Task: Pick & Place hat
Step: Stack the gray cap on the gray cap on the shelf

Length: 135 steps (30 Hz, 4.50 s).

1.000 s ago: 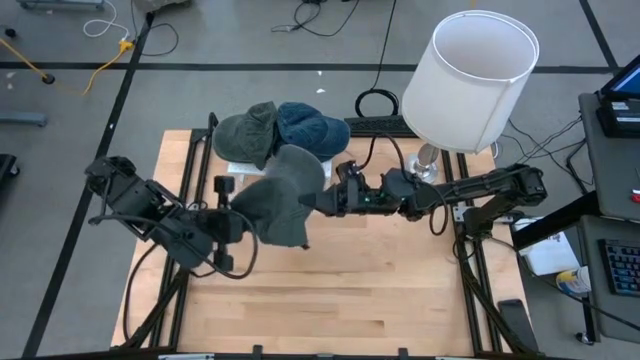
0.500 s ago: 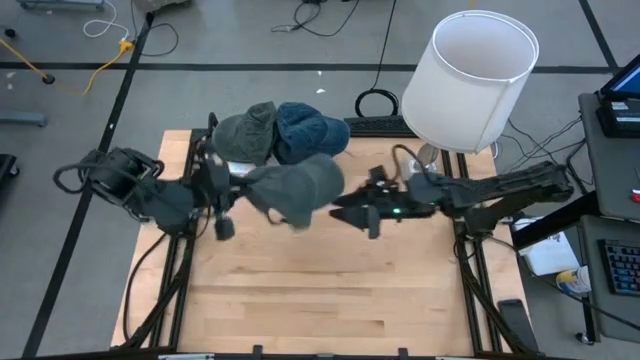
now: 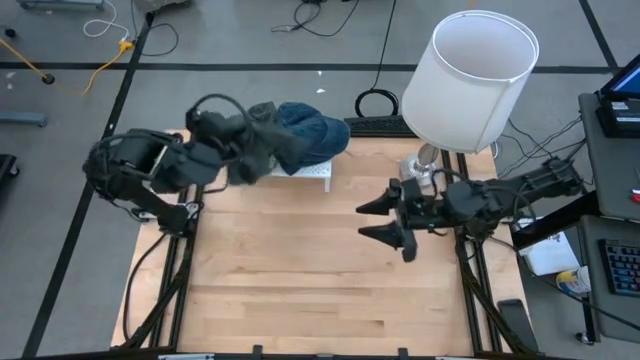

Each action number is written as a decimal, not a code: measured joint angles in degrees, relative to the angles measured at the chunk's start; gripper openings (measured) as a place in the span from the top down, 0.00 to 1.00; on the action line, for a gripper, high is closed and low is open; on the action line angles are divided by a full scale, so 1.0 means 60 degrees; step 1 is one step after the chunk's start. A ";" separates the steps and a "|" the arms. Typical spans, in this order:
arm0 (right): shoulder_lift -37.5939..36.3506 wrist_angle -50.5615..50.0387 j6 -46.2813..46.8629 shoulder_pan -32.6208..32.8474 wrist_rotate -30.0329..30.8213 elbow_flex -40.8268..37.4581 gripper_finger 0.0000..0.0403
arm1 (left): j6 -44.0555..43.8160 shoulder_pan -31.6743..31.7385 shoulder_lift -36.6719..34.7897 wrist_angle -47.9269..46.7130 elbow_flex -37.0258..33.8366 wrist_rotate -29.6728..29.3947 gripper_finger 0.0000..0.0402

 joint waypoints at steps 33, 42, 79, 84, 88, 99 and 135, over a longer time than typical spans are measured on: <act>-0.0661 -0.1567 -0.2849 0.1010 -0.0042 0.0000 0.37 | -0.2075 0.5065 0.0550 -0.1146 -0.0004 -0.3215 0.94; -0.0658 -0.1573 -0.2849 0.1010 -0.0043 0.0000 0.37 | -0.4983 0.6322 0.1060 -0.2625 -0.0123 -0.0589 0.94; -0.0688 -0.1773 -0.0948 0.1017 -0.0034 -0.1749 0.37 | -0.8218 0.7504 0.0508 -0.2635 0.0727 0.2997 0.94; -0.0687 -0.1774 -0.1072 0.1014 -0.0024 -0.1749 0.37 | -0.8642 0.7624 0.0277 -0.2640 0.0852 0.3735 0.94; -0.0687 -0.1770 -0.1083 0.1014 -0.0020 -0.1749 0.37 | -0.8832 0.7611 0.0291 -0.2628 0.0838 0.4325 0.94; -0.0687 -0.1770 -0.0810 0.1256 -0.0013 -0.1749 0.37 | -0.8918 0.7117 0.0589 -0.2617 -0.0645 0.4553 0.94; -0.0687 -0.1242 -0.1086 0.1301 -0.0006 -0.1745 0.37 | -0.6935 0.6650 0.2871 -0.2558 -0.2036 0.5093 0.91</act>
